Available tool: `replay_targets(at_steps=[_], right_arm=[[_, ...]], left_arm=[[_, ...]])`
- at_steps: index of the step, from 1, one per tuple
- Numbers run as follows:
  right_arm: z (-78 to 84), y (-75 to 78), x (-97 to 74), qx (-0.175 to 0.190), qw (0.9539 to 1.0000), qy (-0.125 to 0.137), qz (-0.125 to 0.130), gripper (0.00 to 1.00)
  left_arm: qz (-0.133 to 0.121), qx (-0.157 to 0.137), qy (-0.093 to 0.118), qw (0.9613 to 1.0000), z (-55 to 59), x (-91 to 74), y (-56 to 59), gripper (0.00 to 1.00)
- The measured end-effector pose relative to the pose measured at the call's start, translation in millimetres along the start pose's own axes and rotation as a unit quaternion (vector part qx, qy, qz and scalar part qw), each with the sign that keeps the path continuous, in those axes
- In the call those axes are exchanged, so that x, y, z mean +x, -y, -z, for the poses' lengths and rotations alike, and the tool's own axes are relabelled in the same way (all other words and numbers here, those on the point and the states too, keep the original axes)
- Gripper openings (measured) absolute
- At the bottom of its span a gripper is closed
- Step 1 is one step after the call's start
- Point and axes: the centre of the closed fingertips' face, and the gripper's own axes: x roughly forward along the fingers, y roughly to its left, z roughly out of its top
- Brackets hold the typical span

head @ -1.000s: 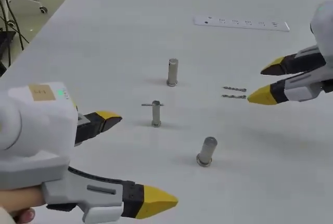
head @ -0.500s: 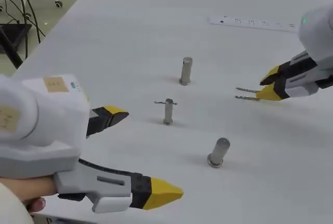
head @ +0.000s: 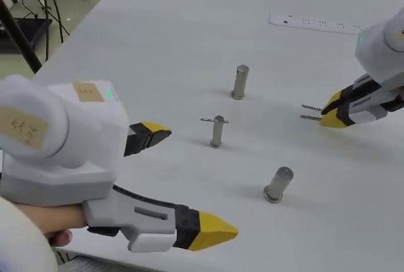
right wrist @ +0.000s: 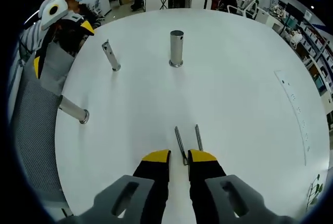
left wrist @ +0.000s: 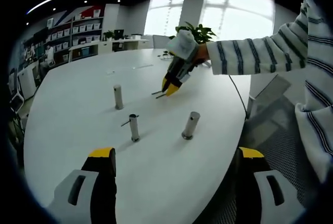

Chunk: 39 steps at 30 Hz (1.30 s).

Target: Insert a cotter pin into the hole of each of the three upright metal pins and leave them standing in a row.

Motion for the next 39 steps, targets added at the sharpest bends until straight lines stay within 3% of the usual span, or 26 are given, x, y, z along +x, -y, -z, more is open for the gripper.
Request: replay_targets(at_steps=[6,15,21,24,32,39], right_arm=[[1.7,5.3,5.8,-0.004,0.9999,-0.001,-0.009,0.05],[5.5,14.2,9.2,-0.021,0.9998,-0.006,-0.002,0.0],[6.6,17.6,10.0,-0.067,0.9977,-0.008,0.005,0.0],[4.4,7.9,9.3,-0.072,0.9974,-0.002,-0.013,0.0],[3.3,6.8,6.6,-0.077,0.997,-0.001,-0.007,0.0],[0.4,2.9,-6.9,-0.077,0.997,0.007,0.005,0.0]], left_arm=[[-0.004,-0.006,0.007,0.9999,-3.5,-1.4,-1.7,0.94],[0.0,-0.005,0.001,1.0,-2.1,-2.4,0.9,0.91],[0.001,-0.006,0.0,1.0,-1.8,-2.2,2.0,0.91],[0.001,-0.006,0.003,1.0,-2.6,-2.6,1.7,0.91],[0.0,-0.007,0.002,1.0,-2.8,-2.9,1.9,0.91],[0.004,-0.014,0.013,0.9998,-7.8,-3.3,4.1,0.89]])
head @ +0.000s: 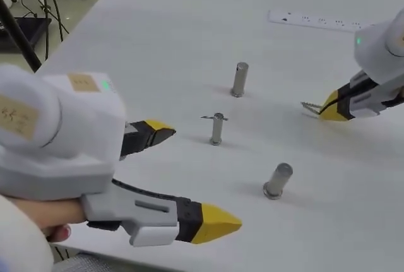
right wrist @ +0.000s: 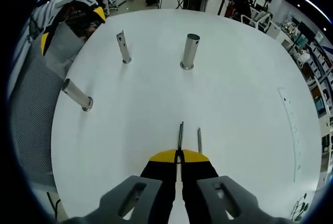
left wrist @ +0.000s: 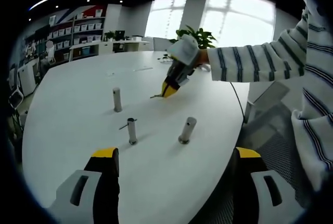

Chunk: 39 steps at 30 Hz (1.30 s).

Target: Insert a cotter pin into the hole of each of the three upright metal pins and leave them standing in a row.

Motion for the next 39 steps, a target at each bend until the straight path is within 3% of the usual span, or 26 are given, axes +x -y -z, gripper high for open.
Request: replay_targets(at_steps=[15,26,29,39], right_arm=[[-14.2,-11.0,-43.9,-0.009,0.9984,0.034,0.044,0.0],[-35.2,-30.5,-70.3,-0.017,0.9941,0.073,0.079,0.0],[-36.0,-26.2,-70.1,-0.021,0.9926,0.081,0.088,0.0],[-49.5,-37.5,-85.5,-0.058,0.9874,0.087,0.119,0.0]], left_arm=[[0.002,-0.01,0.008,0.9999,-8.4,2.5,1.3,0.84],[0.006,-0.012,0.036,0.9993,-31.7,9.0,-2.2,0.82],[0.009,-0.016,0.038,0.9991,-35.6,13.1,-2.7,0.81],[0.038,-0.031,0.044,0.9979,-45.7,28.0,7.8,0.73]])
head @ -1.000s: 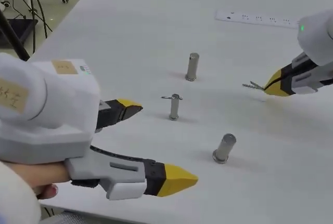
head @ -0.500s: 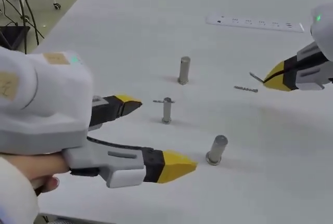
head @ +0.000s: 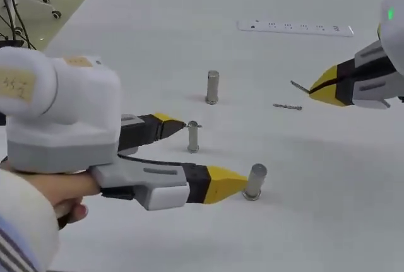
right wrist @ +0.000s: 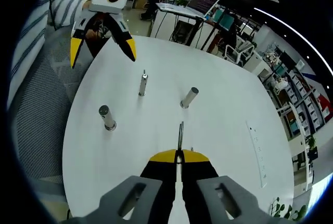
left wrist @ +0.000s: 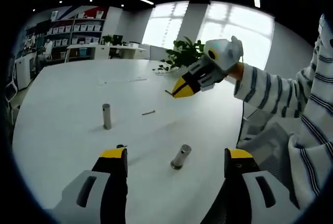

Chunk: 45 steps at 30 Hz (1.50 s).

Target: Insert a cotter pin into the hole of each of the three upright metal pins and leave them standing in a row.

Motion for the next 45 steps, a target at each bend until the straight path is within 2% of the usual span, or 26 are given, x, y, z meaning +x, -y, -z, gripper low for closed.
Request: replay_targets(at_steps=[4,15,21,24,31,39,45], right_arm=[[-9.5,-3.3,-5.3,-0.011,0.9999,0.007,0.01,0.0],[-36.0,-23.9,-14.1,-0.041,0.9986,0.024,0.022,0.0],[-46.3,-41.5,-13.0,-0.066,0.9972,0.027,0.023,0.0],[-46.2,-46.9,-10.2,-0.085,0.9959,0.019,0.026,0.0],[-54.6,-61.7,-5.1,-0.1,0.9946,0.025,0.016,0.0],[-64.7,-67.7,-1.9,-0.108,0.9935,0.035,0.01,0.0],[-68.2,-70.8,-2.2,-0.11,0.9932,0.039,0.007,0.0]], left_arm=[[0.009,-0.009,0.006,0.9999,-6.6,5.8,0.7,0.7],[0.036,-0.044,0.026,0.998,-26.7,23.1,0.1,0.61],[0.043,-0.056,0.029,0.9971,-28.4,30.6,-0.5,0.59],[0.051,-0.064,0.033,0.9961,-30.0,33.2,1.8,0.54],[0.07,-0.084,0.044,0.9931,-34.2,38.4,8.8,0.42],[0.086,-0.102,0.035,0.9905,-31.6,44.6,15.0,0.27],[0.093,-0.113,0.04,0.9885,-32.7,45.7,17.3,0.18]])
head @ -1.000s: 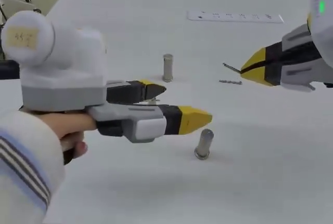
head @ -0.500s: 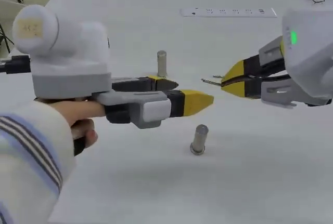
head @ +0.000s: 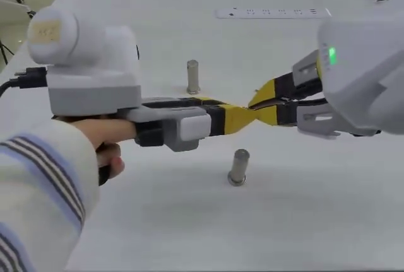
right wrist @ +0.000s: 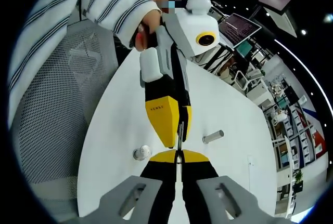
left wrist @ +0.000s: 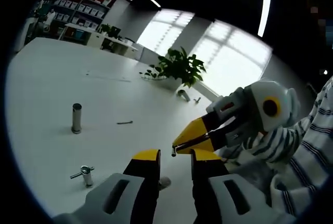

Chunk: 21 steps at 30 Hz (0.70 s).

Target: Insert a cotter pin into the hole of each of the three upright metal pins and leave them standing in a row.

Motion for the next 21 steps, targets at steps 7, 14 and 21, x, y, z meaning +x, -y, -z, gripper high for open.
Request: replay_targets(at_steps=[7,14,21], right_arm=[[-3.3,-1.3,-0.8,-0.001,1.0,0.003,-0.001,0.0],[-5.8,-1.7,-1.8,-0.004,1.0,0.004,-0.001,0.0],[-8.4,-1.8,-2.1,-0.009,0.9999,0.005,0.002,0.0]], left_arm=[[0.006,-0.008,0.001,1.0,-0.2,0.5,1.8,0.09],[0.009,-0.015,0.003,0.9998,-1.1,-0.6,2.8,0.01],[0.009,-0.013,0.0,0.9999,-0.5,-2.5,2.4,0.0]])
